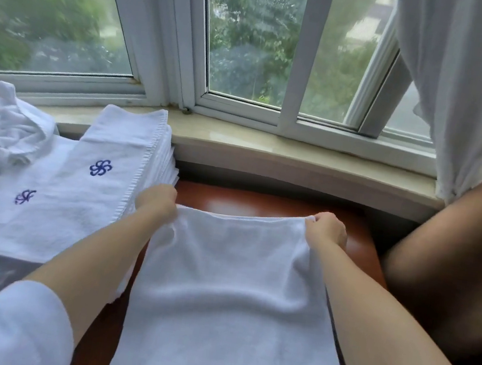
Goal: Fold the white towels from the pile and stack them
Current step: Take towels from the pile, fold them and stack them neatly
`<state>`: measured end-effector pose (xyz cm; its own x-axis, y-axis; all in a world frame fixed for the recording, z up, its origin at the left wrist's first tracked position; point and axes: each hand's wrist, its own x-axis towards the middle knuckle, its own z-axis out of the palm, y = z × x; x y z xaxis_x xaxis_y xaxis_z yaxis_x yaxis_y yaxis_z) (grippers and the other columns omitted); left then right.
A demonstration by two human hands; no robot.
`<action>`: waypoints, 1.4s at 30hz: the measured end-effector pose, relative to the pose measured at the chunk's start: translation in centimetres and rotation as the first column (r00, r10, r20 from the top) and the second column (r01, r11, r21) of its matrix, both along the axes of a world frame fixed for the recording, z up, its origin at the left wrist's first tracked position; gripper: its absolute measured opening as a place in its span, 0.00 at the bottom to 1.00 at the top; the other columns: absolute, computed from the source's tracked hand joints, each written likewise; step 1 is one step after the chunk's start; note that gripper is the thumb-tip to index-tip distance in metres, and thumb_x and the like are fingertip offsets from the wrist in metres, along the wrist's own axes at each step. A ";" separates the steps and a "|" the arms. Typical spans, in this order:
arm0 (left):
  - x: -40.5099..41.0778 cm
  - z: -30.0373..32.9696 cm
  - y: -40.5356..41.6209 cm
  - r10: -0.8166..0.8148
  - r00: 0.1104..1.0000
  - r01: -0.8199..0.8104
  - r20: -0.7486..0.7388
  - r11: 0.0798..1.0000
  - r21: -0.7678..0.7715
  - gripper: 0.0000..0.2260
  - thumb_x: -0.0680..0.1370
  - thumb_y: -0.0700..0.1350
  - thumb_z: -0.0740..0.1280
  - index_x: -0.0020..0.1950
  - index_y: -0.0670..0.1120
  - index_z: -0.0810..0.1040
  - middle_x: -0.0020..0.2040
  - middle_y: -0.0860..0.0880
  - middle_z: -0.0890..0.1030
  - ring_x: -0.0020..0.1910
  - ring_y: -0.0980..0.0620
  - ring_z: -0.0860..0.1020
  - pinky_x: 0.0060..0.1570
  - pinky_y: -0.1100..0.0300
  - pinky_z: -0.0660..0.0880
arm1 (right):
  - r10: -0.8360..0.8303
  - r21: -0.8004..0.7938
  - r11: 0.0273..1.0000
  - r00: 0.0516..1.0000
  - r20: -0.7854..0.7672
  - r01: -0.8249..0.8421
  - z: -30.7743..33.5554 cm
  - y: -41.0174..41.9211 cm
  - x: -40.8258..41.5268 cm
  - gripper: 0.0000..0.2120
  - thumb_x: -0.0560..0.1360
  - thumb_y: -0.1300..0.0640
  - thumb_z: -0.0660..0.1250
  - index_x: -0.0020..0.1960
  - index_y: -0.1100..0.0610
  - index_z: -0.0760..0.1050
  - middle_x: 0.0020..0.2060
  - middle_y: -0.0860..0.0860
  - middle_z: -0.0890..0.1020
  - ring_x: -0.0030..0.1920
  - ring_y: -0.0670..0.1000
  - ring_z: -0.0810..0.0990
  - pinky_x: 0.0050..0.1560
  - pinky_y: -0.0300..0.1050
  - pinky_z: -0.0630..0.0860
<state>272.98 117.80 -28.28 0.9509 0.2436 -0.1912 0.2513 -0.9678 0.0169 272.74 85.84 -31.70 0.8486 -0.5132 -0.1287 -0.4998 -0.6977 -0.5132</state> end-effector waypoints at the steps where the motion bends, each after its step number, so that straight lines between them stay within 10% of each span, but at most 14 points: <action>1: -0.4 1.1 0.0 0.001 0.990 -0.005 0.139 1.000 0.030 0.06 0.74 0.39 0.64 0.48 0.44 0.78 0.51 0.45 0.80 0.52 0.44 0.79 0.43 0.56 0.72 | -0.019 -0.029 0.999 0.997 0.079 0.022 1.0 -0.2 -0.6 0.14 0.80 0.53 0.56 0.51 0.56 0.79 0.52 0.56 0.79 0.53 0.56 0.73 0.48 0.44 0.70; 9: -3.3 9.4 0.9 0.017 0.805 0.073 0.593 0.989 -0.128 0.12 0.78 0.37 0.58 0.53 0.41 0.81 0.52 0.42 0.77 0.51 0.39 0.78 0.44 0.53 0.72 | -0.051 -0.056 0.993 0.815 0.578 0.102 10.4 -1.2 -3.6 0.15 0.82 0.55 0.56 0.51 0.64 0.77 0.52 0.62 0.80 0.55 0.62 0.72 0.48 0.50 0.67; 13: -4.9 13.7 0.9 -0.015 0.546 0.207 0.838 0.971 -0.117 0.11 0.78 0.35 0.60 0.53 0.41 0.81 0.53 0.41 0.80 0.46 0.35 0.79 0.42 0.47 0.74 | -0.207 0.151 0.978 0.692 0.691 0.141 13.8 -0.8 -4.7 0.15 0.83 0.55 0.55 0.56 0.65 0.74 0.56 0.63 0.75 0.54 0.62 0.74 0.47 0.52 0.66; 24: -7.0 18.0 1.4 -0.081 0.336 0.289 0.938 0.957 -0.021 0.11 0.79 0.35 0.61 0.55 0.40 0.81 0.53 0.39 0.80 0.45 0.34 0.79 0.43 0.44 0.75 | -0.314 0.236 0.949 0.547 0.776 0.209 18.9 -0.3 -5.3 0.16 0.83 0.54 0.50 0.58 0.65 0.70 0.59 0.61 0.75 0.57 0.62 0.75 0.48 0.52 0.67; 29: -5.1 17.0 1.9 0.015 0.584 0.180 0.811 0.972 -0.148 0.13 0.78 0.35 0.58 0.60 0.40 0.77 0.55 0.37 0.78 0.50 0.34 0.78 0.47 0.45 0.73 | -0.182 0.116 0.983 0.625 0.759 0.146 17.7 -0.6 -4.6 0.14 0.83 0.55 0.52 0.58 0.61 0.71 0.57 0.60 0.77 0.54 0.62 0.76 0.43 0.49 0.65; 33: -3.0 15.5 2.9 -0.056 0.898 0.130 0.436 0.982 -0.140 0.20 0.75 0.33 0.61 0.66 0.44 0.73 0.61 0.41 0.77 0.59 0.40 0.76 0.53 0.50 0.74 | 0.007 -0.067 0.998 0.937 0.349 0.017 16.0 -2.4 -3.2 0.14 0.81 0.57 0.55 0.59 0.59 0.75 0.58 0.60 0.79 0.58 0.60 0.77 0.54 0.47 0.71; 37: -1.6 12.2 2.2 -0.180 0.968 0.193 0.175 0.980 -0.057 0.16 0.70 0.29 0.61 0.52 0.41 0.82 0.48 0.43 0.80 0.51 0.43 0.80 0.43 0.57 0.75 | 0.115 -0.170 0.980 0.992 0.056 -0.104 13.3 -3.0 -2.3 0.08 0.75 0.59 0.63 0.47 0.55 0.81 0.51 0.56 0.82 0.54 0.58 0.80 0.49 0.42 0.73; 42: 2.1 8.3 0.8 -0.156 0.974 0.168 0.166 0.984 -0.059 0.15 0.74 0.31 0.60 0.57 0.41 0.79 0.57 0.41 0.79 0.55 0.42 0.77 0.51 0.53 0.75 | 0.134 -0.266 0.949 0.979 -0.151 -0.171 10.2 -3.2 0.0 0.12 0.73 0.68 0.62 0.48 0.56 0.80 0.50 0.55 0.81 0.51 0.57 0.79 0.45 0.43 0.74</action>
